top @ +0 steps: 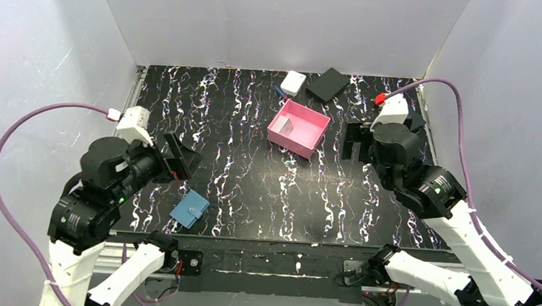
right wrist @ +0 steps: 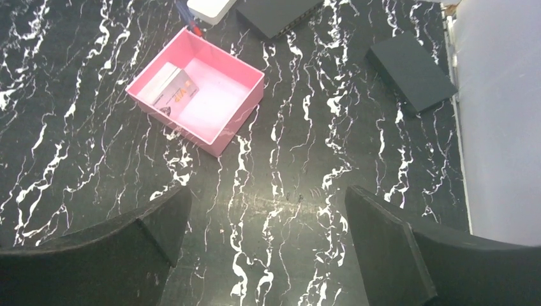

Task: Put the credit cards into the card holder
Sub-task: Move the credit card to the center of the board, then open the card holder at the center of the board.

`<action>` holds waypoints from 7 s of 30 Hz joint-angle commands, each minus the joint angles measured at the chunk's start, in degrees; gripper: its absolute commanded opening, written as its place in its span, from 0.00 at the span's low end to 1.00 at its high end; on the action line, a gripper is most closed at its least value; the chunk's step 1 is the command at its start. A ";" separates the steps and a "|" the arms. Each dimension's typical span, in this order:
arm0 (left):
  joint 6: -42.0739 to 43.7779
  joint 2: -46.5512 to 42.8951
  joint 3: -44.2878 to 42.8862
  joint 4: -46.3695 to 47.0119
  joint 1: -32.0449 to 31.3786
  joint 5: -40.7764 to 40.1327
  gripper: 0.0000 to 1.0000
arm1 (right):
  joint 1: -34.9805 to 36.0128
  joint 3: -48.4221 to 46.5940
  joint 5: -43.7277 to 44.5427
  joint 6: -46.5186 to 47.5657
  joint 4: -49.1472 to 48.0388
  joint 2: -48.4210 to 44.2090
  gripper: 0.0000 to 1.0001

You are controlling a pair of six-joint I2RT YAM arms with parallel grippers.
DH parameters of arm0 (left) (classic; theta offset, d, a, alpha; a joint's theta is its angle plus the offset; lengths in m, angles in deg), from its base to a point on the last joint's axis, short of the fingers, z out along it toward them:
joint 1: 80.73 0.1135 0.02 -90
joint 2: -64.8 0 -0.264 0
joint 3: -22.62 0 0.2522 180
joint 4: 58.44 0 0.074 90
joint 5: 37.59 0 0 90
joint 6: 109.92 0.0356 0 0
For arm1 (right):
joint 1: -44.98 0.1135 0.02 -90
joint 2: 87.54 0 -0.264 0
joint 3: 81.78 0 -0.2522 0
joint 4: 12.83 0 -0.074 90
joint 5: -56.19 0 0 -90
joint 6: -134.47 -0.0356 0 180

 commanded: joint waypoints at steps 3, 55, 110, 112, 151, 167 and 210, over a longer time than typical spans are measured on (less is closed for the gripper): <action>-3.17 6.98 7.53 -8.01 -0.15 -8.23 0.99 | 0.21 2.13 -7.75 -2.36 -2.95 3.62 1.00; -37.62 5.02 41.83 27.32 -2.18 3.11 0.90 | 9.09 22.94 -30.34 -35.86 -24.90 25.18 0.97; -8.61 17.73 41.24 22.34 8.27 5.17 0.78 | 10.88 20.93 -54.45 -36.74 -57.48 53.91 0.64; -9.47 21.88 42.89 25.62 8.28 8.31 0.67 | 11.29 22.41 -54.09 -38.07 -59.43 53.61 0.66; -20.40 19.61 58.64 42.57 7.58 21.43 0.25 | 13.26 20.45 -58.91 -41.26 -77.45 58.23 0.08; -37.88 -11.17 49.08 32.22 8.25 24.10 0.83 | -0.85 24.69 -87.41 -39.24 -71.89 40.73 0.01; -19.96 1.05 41.10 13.30 4.69 9.86 0.00 | 9.51 7.61 -45.41 -17.31 -32.70 42.02 0.60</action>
